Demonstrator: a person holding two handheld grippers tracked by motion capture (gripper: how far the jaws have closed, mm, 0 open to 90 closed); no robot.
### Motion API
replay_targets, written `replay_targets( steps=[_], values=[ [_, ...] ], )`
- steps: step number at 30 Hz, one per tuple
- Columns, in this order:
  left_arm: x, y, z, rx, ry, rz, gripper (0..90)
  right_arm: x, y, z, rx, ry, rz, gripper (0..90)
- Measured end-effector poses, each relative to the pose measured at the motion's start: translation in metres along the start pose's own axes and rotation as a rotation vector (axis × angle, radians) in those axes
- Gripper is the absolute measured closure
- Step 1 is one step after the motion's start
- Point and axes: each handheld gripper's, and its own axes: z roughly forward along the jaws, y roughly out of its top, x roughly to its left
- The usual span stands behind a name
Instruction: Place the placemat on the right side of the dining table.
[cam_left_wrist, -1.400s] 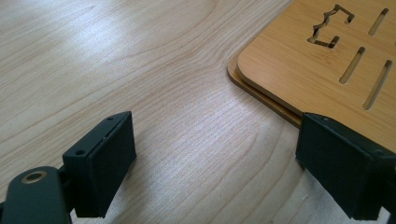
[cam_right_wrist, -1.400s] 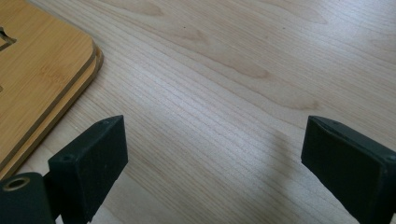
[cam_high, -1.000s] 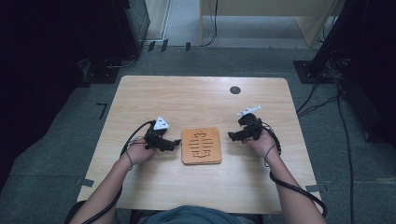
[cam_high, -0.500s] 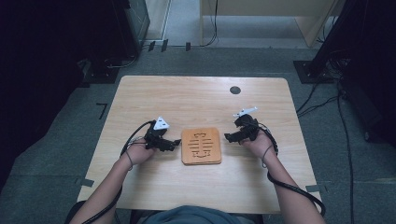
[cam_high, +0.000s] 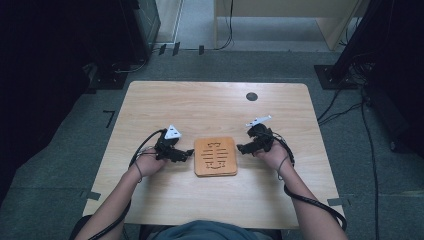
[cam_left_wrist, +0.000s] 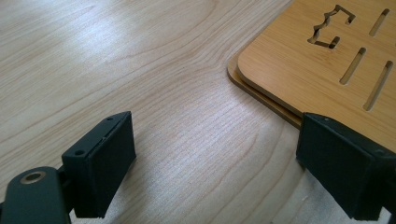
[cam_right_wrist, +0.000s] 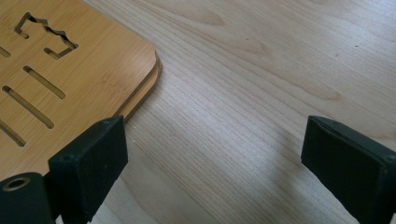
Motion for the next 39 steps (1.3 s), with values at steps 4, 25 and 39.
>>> replay_targets(
  steps=[4, 25, 39],
  values=[
    [0.000, 0.000, 0.000, 0.000, 0.000, 0.000, 10.8, 0.001, 0.000, 0.001, 0.000, 0.007, -0.002, 6.8],
    [0.000, 0.001, 0.000, 0.000, 0.013, -0.010, 12.2, 0.012, 0.003, 0.007, 0.009, 0.018, -0.033, 6.8],
    [0.001, 0.002, -0.007, -0.005, 0.004, -0.028, 12.3, 0.014, 0.005, 0.006, 0.007, 0.028, -0.041, 6.8]
  ],
)
